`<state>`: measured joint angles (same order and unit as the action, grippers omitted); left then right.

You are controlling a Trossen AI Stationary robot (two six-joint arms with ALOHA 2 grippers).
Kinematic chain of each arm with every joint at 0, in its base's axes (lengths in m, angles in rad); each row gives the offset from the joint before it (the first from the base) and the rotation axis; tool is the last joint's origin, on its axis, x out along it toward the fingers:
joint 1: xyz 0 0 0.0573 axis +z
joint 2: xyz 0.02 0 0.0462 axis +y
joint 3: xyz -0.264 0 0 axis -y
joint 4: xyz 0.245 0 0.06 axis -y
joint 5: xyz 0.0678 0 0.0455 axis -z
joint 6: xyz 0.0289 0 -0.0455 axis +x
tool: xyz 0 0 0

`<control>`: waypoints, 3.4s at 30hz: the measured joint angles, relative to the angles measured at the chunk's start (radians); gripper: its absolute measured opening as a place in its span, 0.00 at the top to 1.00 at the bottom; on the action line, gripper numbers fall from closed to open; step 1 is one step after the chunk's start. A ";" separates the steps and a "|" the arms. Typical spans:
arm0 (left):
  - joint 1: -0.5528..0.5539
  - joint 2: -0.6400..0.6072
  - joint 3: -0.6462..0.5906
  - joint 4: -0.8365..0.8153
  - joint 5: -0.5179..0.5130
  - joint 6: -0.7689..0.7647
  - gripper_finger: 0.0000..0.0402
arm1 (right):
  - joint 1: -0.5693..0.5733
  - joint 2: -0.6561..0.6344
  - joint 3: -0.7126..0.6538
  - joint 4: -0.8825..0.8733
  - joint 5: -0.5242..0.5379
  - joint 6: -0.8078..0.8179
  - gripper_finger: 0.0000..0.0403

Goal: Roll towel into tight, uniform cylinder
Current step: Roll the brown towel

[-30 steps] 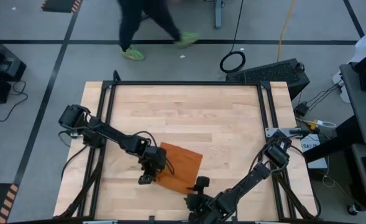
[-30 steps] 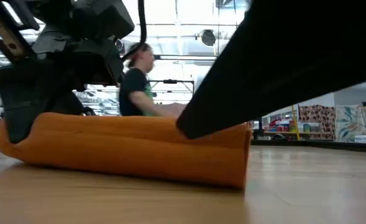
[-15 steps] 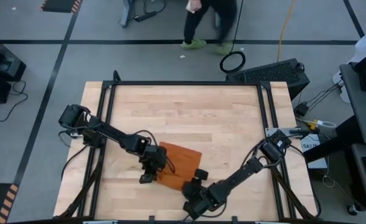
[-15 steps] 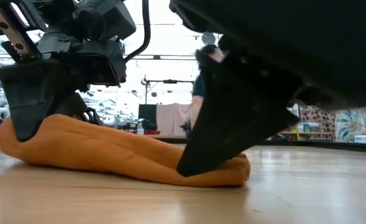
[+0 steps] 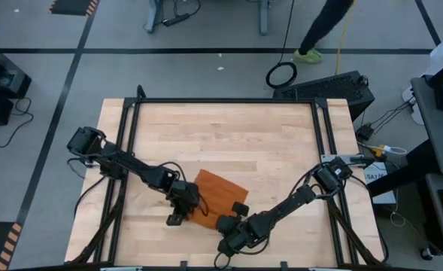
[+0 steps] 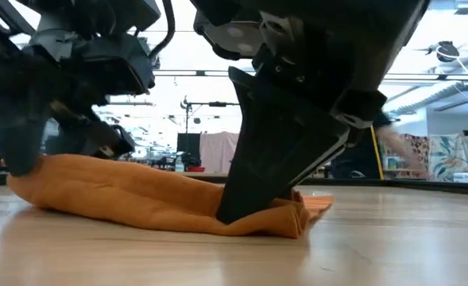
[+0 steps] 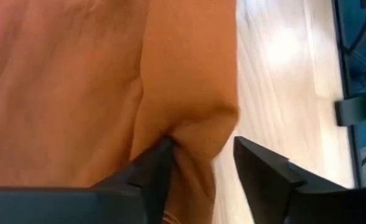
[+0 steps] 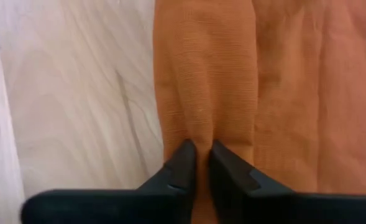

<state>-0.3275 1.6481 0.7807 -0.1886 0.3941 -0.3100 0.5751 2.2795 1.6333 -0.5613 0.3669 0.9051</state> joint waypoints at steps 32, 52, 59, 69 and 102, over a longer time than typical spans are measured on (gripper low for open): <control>-0.541 -0.051 -0.098 0.140 -0.926 0.271 0.46 | -0.036 -0.046 -0.008 0.073 -0.228 0.094 0.98; -0.335 -0.011 -0.096 0.158 -0.516 -0.054 0.92 | -0.022 -0.104 -0.006 0.075 -0.085 -0.127 0.75; -0.249 -0.015 -0.096 0.162 -0.333 -0.176 0.93 | 0.084 -0.126 -0.005 0.077 0.178 -0.210 0.59; -0.144 -0.013 -0.098 0.220 -0.110 -0.232 0.93 | 0.230 -0.013 -0.004 0.183 0.503 -0.206 0.43; -0.188 -0.014 -0.100 0.214 -0.348 -0.285 0.92 | 0.192 0.090 0.000 0.004 0.475 0.127 0.79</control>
<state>-0.5159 1.6341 0.6811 0.0252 0.0465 -0.5953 0.7674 2.3692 1.6333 -0.5571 0.8417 1.0320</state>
